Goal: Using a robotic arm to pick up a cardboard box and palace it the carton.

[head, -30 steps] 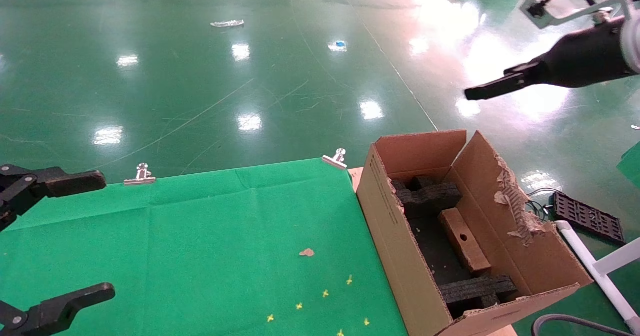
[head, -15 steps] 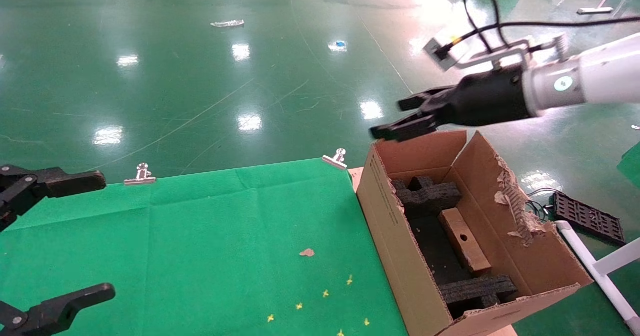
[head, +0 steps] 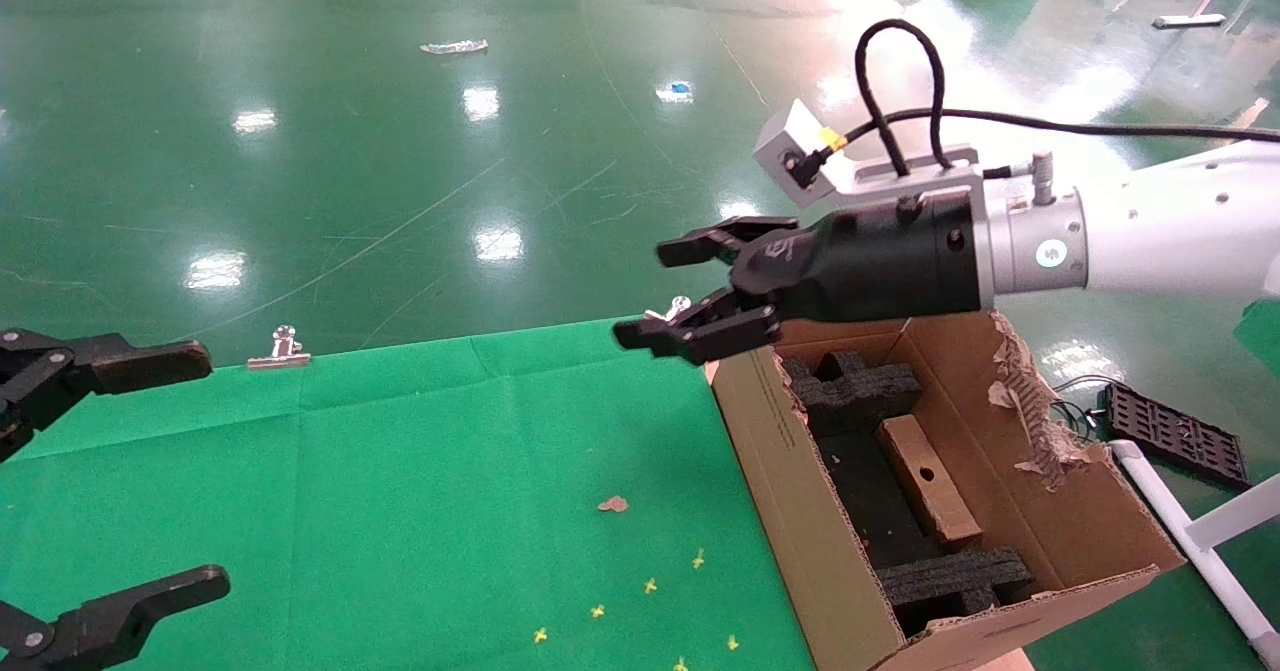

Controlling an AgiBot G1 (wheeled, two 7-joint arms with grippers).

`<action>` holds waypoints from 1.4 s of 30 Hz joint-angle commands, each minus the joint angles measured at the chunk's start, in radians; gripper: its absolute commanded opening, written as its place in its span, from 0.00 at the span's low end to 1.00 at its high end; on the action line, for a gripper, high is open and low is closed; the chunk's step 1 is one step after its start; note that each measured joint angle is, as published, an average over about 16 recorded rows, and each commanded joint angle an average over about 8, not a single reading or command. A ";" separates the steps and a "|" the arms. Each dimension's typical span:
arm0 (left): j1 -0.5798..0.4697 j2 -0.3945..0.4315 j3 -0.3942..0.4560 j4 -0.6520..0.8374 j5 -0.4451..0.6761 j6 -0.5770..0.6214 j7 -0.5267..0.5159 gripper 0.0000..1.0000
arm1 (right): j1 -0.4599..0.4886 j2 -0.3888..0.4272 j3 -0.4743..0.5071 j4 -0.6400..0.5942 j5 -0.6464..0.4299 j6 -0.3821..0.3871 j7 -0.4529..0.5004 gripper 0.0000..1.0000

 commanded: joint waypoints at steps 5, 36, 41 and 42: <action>0.000 0.000 0.000 0.000 0.000 0.000 0.000 1.00 | -0.123 0.006 0.129 0.093 0.054 -0.026 -0.045 1.00; 0.000 -0.001 0.001 0.000 -0.001 -0.001 0.001 1.00 | -0.598 0.027 0.627 0.447 0.263 -0.126 -0.214 1.00; 0.000 -0.001 0.001 0.000 -0.001 -0.001 0.001 1.00 | -0.587 0.027 0.615 0.439 0.258 -0.124 -0.211 1.00; 0.000 -0.001 0.001 0.000 -0.001 -0.001 0.001 1.00 | -0.585 0.027 0.614 0.438 0.258 -0.124 -0.211 1.00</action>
